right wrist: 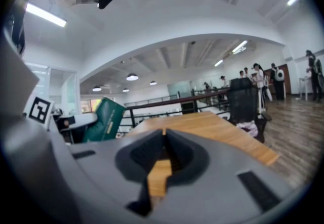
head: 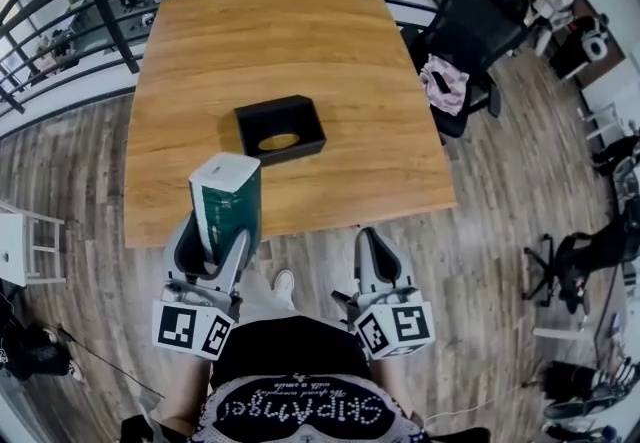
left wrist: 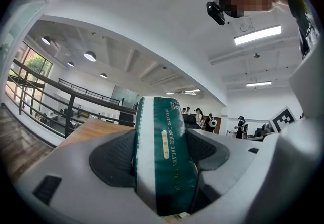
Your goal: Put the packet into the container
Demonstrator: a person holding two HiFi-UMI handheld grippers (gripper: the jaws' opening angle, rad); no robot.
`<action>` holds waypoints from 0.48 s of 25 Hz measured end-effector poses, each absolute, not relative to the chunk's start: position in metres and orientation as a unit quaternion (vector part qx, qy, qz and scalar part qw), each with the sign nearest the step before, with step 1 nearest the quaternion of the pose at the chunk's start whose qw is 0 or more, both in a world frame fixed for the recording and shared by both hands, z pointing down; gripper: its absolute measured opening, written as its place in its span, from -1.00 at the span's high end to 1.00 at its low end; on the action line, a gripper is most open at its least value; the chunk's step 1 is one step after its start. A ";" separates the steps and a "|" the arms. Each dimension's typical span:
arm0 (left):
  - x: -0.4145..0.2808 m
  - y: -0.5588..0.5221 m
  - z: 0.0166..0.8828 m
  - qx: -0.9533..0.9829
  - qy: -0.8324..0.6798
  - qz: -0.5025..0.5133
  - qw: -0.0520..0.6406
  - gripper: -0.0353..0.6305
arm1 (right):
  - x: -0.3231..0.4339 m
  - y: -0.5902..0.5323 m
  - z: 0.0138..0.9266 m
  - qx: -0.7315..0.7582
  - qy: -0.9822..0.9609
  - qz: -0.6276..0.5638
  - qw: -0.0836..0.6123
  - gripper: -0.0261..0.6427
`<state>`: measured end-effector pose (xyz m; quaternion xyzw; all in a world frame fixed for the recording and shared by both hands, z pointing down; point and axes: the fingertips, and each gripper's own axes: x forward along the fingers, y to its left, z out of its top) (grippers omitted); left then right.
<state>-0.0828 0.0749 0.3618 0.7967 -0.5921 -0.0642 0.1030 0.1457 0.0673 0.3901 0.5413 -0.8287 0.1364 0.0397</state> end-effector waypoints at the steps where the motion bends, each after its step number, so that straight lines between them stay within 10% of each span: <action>1: -0.083 0.075 0.362 0.796 -0.593 -0.064 0.103 -0.13 | 0.145 0.067 0.391 0.541 -0.829 0.138 0.041 0.80; 12: -0.079 0.051 0.369 0.790 -0.601 -0.057 0.107 -0.13 | 0.148 0.040 0.402 0.529 -0.834 0.150 0.047 0.80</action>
